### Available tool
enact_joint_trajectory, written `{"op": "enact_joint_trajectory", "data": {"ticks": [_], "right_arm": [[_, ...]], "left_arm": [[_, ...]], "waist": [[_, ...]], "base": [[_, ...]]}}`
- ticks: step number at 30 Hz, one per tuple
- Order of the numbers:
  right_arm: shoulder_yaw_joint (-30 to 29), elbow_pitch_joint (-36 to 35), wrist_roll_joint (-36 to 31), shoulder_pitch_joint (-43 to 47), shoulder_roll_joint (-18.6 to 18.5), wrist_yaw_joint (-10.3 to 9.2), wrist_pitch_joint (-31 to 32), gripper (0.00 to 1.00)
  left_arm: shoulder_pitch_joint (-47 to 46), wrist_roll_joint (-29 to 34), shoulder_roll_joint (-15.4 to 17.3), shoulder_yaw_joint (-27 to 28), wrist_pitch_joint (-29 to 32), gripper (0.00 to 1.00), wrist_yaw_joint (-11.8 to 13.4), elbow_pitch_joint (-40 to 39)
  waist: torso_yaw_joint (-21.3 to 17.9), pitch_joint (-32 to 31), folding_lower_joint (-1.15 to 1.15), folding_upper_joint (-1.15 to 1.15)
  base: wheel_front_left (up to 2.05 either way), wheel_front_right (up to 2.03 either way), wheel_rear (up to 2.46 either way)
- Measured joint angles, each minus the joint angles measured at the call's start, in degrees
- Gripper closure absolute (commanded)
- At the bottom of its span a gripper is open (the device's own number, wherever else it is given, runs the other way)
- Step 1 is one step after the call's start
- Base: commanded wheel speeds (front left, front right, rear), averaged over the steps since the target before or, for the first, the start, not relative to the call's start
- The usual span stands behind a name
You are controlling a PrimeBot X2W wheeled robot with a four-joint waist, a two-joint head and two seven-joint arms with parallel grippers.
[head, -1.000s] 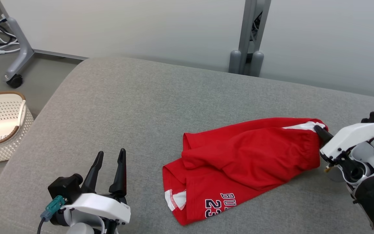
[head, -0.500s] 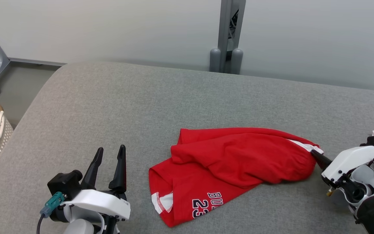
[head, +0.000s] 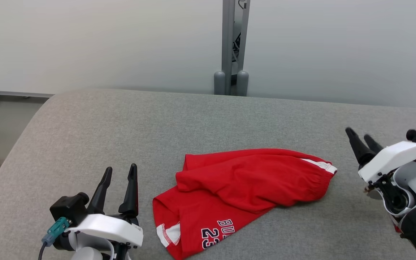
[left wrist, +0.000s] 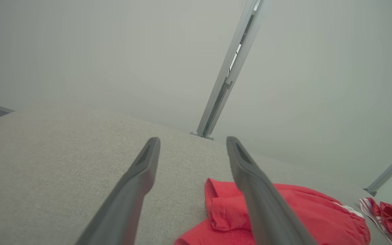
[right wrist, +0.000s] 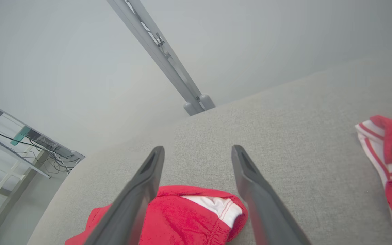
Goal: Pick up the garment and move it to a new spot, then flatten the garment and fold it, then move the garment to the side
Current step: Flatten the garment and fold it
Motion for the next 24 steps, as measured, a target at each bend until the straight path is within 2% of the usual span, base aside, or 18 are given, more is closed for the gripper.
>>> {"op": "enact_joint_trajectory", "data": {"ticks": [4, 8, 9, 11, 12, 13, 15, 16, 24], "right_arm": [[1.79, -9.55, -5.99, 1.98, -2.9, 0.01, -8.15, 0.0], [0.43, -13.96, -10.13, 4.48, -3.86, 0.0, -9.05, 0.0], [-4.47, -17.88, -14.57, 6.53, -3.63, 0.01, -9.23, 0.0], [-10.03, -21.62, -19.12, 9.94, -2.59, 0.01, -9.29, 0.0], [-10.03, -21.62, -19.12, 9.94, -2.59, 0.01, -9.29, 0.0], [-12.61, -23.24, -21.14, 12.44, -1.62, 0.0, -9.29, 0.0], [-16.41, -26.11, -25.4, 17.39, 0.57, 0.0, -9.28, 0.0], [-19.03, -28.3, -29.73, 20.59, 2.08, 0.01, -9.28, 0.0], [-22.45, -31.15, -37.44, 24.58, 5.35, 0.01, -9.28, 0.0]], "left_arm": [[0.09, 0.03, -0.01, 0.19, 0.0, 0.0, -0.02, -1.08], [0.14, 0.13, -0.01, 0.11, 0.0, 0.0, -0.09, -1.59], [0.17, 0.19, 0.0, 0.15, 0.0, 0.0, -0.09, -1.83], [0.23, 0.19, 0.01, 0.12, 0.0, 0.0, -0.09, -1.98], [0.23, 0.19, 0.01, 0.12, 0.0, 0.0, -0.09, -1.98], [0.24, 0.19, -0.01, 0.13, 0.0, 0.0, -0.09, -2.04], [0.34, 0.18, 0.01, 0.08, 0.0, 0.0, -0.09, -2.15], [0.49, 0.19, -0.02, -0.16, 0.0, 0.0, -0.09, -2.12], [0.6, 0.13, 0.01, -0.62, 0.0, 0.0, -0.18, -2.1]], "waist": [[-1.18, -0.29, 0.0, 0.0], [-1.7, -0.18, 0.0, 0.0], [-2.06, -0.03, 0.0, 0.0], [-2.39, 0.1, 0.0, 0.0], [-2.39, 0.1, 0.0, 0.0], [-2.49, 0.16, 0.0, 0.0], [-2.74, 0.22, 0.0, 0.0], [-2.93, 0.25, 0.0, 0.0], [-2.9, 0.01, 0.0, 0.0]], "base": [[0.0, 0.0, 0.0], [0.0, 0.0, 0.0], [0.0, 0.0, 0.0], [0.0, 0.0, 0.0], [0.0, 0.0, 0.0], [0.0, 0.0, 0.0], [0.0, 0.0, 0.0], [0.0, 0.0, 0.0], [0.0, 0.0, 0.0]]}}
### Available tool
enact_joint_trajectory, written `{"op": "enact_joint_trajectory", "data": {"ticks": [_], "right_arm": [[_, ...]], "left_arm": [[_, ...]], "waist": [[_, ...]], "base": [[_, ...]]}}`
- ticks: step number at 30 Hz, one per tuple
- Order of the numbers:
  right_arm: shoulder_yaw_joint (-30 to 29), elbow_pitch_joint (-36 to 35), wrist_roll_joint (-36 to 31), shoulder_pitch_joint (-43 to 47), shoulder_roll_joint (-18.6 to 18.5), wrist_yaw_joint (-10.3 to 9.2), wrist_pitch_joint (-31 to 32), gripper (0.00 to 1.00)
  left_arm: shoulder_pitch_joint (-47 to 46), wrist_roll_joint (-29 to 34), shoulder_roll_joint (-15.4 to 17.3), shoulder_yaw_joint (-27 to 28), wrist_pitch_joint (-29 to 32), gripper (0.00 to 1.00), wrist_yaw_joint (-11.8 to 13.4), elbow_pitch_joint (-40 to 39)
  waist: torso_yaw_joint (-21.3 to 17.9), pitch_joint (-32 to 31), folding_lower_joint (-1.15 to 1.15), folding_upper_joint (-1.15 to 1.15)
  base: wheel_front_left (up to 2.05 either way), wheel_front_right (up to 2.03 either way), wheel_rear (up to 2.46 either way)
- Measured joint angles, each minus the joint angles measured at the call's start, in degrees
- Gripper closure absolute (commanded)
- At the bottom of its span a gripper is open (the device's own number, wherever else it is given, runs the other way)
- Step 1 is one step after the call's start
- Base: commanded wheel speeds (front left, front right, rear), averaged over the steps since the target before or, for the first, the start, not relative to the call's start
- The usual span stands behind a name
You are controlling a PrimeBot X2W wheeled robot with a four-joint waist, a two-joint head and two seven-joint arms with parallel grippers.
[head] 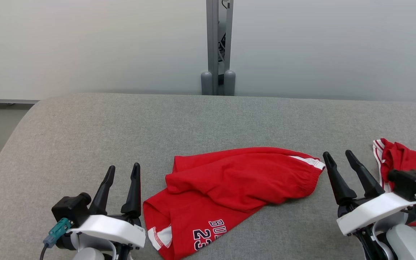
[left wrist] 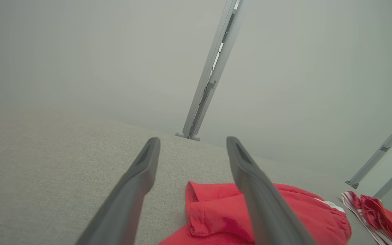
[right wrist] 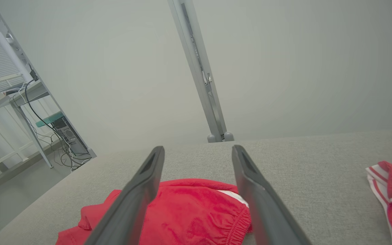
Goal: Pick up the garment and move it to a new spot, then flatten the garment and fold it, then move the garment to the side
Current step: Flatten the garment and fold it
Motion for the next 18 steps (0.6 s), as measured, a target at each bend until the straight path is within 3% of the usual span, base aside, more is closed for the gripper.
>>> {"op": "enact_joint_trajectory", "data": {"ticks": [10, 14, 18], "right_arm": [[-1.7, -0.73, -2.66, 0.92, 2.0, 0.0, 0.0, 0.0], [-2.01, -0.81, -2.75, 1.19, 2.23, 0.0, 0.0, 0.0], [-1.89, -1.09, -2.86, 1.0, 2.37, 0.0, 0.0, 0.0]], "left_arm": [[-1.12, 0.93, 0.01, -1.83, 0.0, 0.0, -0.74, 0.58], [-3.14, 3.31, -0.04, -3.78, 0.0, 0.0, -0.65, 5.38], [-7.79, 5.28, -0.01, -6.93, 0.07, 0.0, -0.52, 15.77]], "waist": [[-1.7, 0.9, 0.0, 0.0], [-2.94, 1.97, 0.0, 0.0], [-4.06, 3.77, 0.0, 0.0]], "base": [[0.0, 0.0, 0.0], [0.0, 0.0, 0.0], [0.0, 0.0, 0.0]]}}
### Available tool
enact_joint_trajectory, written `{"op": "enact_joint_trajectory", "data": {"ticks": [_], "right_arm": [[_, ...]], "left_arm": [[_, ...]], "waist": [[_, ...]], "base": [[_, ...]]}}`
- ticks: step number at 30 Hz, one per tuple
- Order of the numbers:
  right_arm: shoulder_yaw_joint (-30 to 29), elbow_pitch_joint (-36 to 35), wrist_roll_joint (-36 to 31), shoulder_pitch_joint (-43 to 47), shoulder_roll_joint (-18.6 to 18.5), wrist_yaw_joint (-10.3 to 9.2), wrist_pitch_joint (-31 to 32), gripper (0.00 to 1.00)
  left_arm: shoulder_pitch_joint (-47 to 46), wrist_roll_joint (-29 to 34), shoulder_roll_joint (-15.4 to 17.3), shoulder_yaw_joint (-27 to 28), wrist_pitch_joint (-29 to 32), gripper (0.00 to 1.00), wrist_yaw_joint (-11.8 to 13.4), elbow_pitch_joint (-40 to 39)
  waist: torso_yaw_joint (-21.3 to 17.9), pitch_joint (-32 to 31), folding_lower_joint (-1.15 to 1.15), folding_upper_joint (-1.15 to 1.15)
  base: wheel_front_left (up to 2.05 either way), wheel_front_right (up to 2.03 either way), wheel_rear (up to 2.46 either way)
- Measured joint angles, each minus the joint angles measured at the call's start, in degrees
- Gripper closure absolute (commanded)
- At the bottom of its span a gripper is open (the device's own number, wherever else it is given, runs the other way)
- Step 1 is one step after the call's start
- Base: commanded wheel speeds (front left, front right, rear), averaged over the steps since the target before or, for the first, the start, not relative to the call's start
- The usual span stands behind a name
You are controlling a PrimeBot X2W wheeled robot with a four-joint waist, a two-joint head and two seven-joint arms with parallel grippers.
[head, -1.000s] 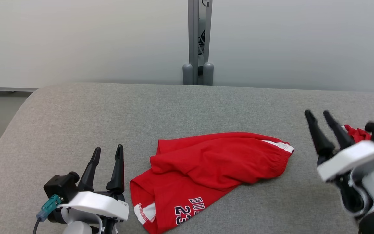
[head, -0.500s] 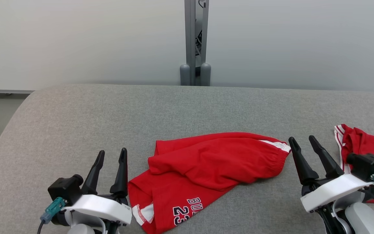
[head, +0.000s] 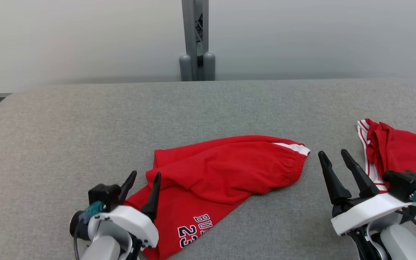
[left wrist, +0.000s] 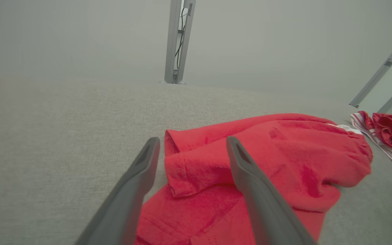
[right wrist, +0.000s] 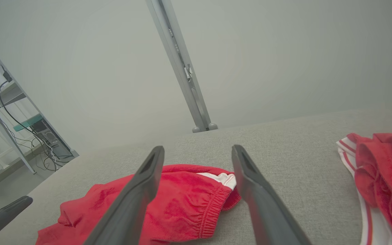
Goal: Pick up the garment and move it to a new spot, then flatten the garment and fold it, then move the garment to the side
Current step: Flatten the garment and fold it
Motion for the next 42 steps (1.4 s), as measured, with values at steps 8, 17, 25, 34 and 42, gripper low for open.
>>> {"op": "enact_joint_trajectory", "data": {"ticks": [8, 17, 25, 34, 42], "right_arm": [[0.13, -0.11, -0.12, -0.76, 0.82, 0.0, 0.0, 0.0], [-0.14, 0.33, -0.32, -0.8, 1.24, 0.0, 0.0, 0.0], [-0.12, 1.07, -0.33, -0.7, 1.48, 0.0, 0.0, 0.0], [0.18, 1.93, -0.37, 0.32, 1.49, 0.0, 0.0, 0.0], [-0.34, 2.15, -0.29, 1.02, 1.76, 0.0, -0.01, 0.0]], "left_arm": [[-9.69, -0.51, 0.01, -1.49, 2.8, 0.0, -1.21, 14.4], [-13.12, -3.87, 0.01, -4.97, 6.42, 0.0, -2.83, 22.08], [-12.16, -10.38, 0.59, -15.14, 7.61, 1.0, -3.1, 17.45], [-11.98, -9.91, 5.7, -23.69, 1.78, 1.0, -3.11, 14.57], [-12.04, 3.2, 10.84, -28.25, 0.01, 1.0, -0.44, 3.52]], "waist": [[-2.65, 3.12, 0.0, 0.0], [-3.55, 3.43, 0.0, 0.0], [-2.72, 2.07, 0.0, 0.0], [-1.34, -0.25, 0.0, 0.0], [0.49, -2.01, 0.0, 0.0]], "base": [[0.0, 0.0, 0.0], [0.0, 0.0, 0.0], [0.0, 0.0, 0.0], [0.0, 0.0, 0.0], [0.0, 0.0, 0.0]]}}
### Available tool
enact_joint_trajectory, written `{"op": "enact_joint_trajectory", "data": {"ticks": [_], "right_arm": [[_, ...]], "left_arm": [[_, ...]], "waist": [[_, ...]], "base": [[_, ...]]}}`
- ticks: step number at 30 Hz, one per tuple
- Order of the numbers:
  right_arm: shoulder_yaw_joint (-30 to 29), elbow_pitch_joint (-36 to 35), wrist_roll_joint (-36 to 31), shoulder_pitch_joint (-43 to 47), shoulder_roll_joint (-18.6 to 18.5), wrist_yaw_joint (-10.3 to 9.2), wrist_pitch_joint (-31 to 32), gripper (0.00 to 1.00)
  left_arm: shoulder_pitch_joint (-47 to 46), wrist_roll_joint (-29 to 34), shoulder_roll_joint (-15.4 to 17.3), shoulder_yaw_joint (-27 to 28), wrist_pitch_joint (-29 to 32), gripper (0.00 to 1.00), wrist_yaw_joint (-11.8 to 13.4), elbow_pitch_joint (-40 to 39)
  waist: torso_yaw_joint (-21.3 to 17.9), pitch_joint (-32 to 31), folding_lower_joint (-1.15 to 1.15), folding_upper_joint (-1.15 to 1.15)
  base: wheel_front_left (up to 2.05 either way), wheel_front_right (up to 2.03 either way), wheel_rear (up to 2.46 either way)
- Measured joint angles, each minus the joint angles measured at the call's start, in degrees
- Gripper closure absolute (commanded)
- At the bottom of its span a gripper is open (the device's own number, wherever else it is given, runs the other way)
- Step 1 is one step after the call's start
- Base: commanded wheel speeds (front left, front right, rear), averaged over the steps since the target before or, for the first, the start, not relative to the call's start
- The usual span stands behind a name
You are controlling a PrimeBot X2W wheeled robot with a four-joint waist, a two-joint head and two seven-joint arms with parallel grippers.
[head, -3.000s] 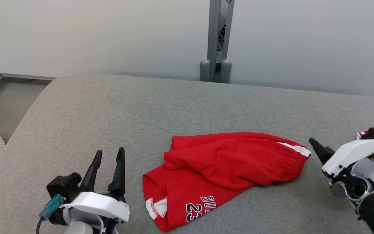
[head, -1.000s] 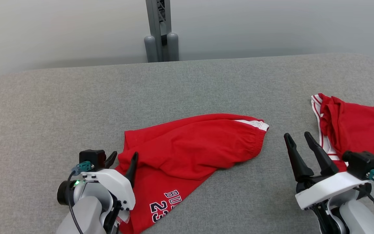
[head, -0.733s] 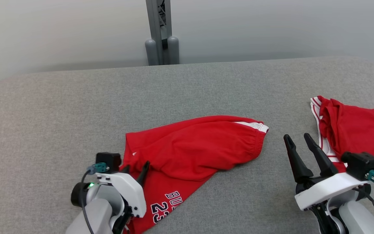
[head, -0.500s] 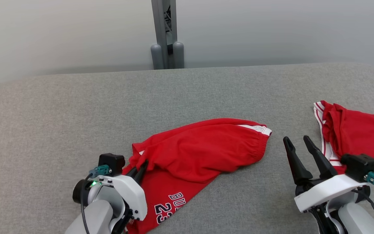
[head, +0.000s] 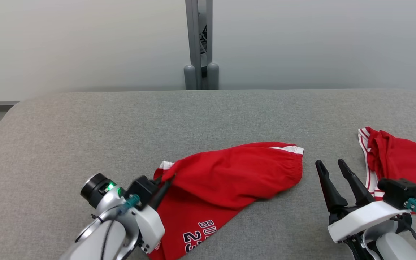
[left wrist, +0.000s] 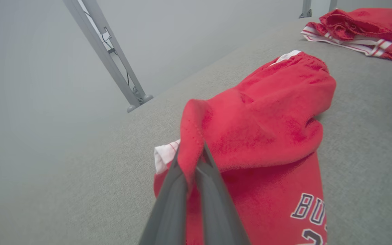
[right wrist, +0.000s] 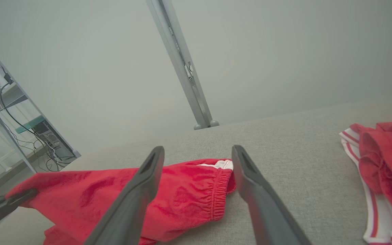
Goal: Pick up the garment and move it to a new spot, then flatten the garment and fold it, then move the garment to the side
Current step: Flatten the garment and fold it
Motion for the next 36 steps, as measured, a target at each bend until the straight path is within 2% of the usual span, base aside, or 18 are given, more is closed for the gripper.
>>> {"op": "enact_joint_trajectory", "data": {"ticks": [3, 7, 10, 12, 16, 17, 19, 20, 28, 36], "right_arm": [[-0.04, 0.04, 0.0, 0.05, 0.25, 0.0, 0.0, 0.0], [-0.05, 0.21, 0.0, 0.05, 0.49, 0.0, 0.0, 0.0], [-0.13, 0.43, 0.0, 0.04, 0.52, 0.0, 0.01, 0.0], [-0.16, 0.98, 0.12, 0.05, 0.63, 0.0, 0.01, 0.0], [-0.29, 1.48, 0.37, 0.16, 0.71, 0.0, 0.0, 0.0], [-0.34, 1.65, 0.41, 0.26, 0.74, 0.0, 0.0, 0.0], [-0.38, 2.03, 0.41, 0.34, 0.93, 0.0, 0.01, 0.0], [-0.36, 2.22, 0.41, 0.33, 0.98, 0.0, 0.01, 0.0], [-0.41, 3.3, 0.42, 0.31, 1.11, 0.0, 0.01, 0.0], [-1.09, 3.71, 0.42, 0.32, 1.1, 0.0, 0.0, 0.0]], "left_arm": [[1.86, 6.89, 2.7, -2.2, -0.07, 1.0, 1.2, -6.76], [4.89, 12.46, 5.5, -4.89, -0.07, 1.0, 1.64, -11.87], [6.55, 14.67, 7.12, -6.56, -0.07, 1.0, 1.51, -13.76], [8.07, 16.17, 8.35, -8.67, -0.07, 1.0, 0.41, -15.14], [9.53, 16.88, 9.22, -10.91, -0.08, 1.0, -0.49, -14.14], [9.99, 16.93, 9.44, -11.48, -0.07, 0.96, -0.82, -13.19], [10.67, 16.48, 9.34, -12.34, -0.07, 0.51, -1.3, -11.18], [10.84, 15.91, 8.99, -12.48, -0.08, 0.0, -1.34, -10.0], [10.87, 11.27, 7.0, -9.99, -0.07, 0.0, -1.81, -6.42], [13.1, -0.35, 6.86, 3.72, -0.07, 0.0, -1.44, -11.47]], "waist": [[0.65, -0.17, 0.0, 0.0], [1.33, -0.17, 0.0, 0.0], [1.78, -0.24, 0.0, 0.0], [2.16, -0.36, 0.0, 0.0], [2.61, -0.58, 0.0, 0.0], [2.74, -0.65, 0.0, 0.0], [2.94, -0.8, 0.0, 0.0], [3.03, -0.87, 0.0, 0.0], [3.56, -1.52, 0.0, 0.0], [3.95, -2.12, 0.0, 0.0]], "base": [[0.0, 0.0, 0.0], [0.0, 0.0, 0.0], [0.0, 0.0, 0.0], [0.0, 0.0, 0.0], [0.0, 0.0, 0.0], [0.0, 0.0, 0.0], [0.0, 0.0, 0.0], [0.0, 0.0, 0.0], [0.0, 0.0, 0.0], [0.0, 0.0, 0.0]]}}
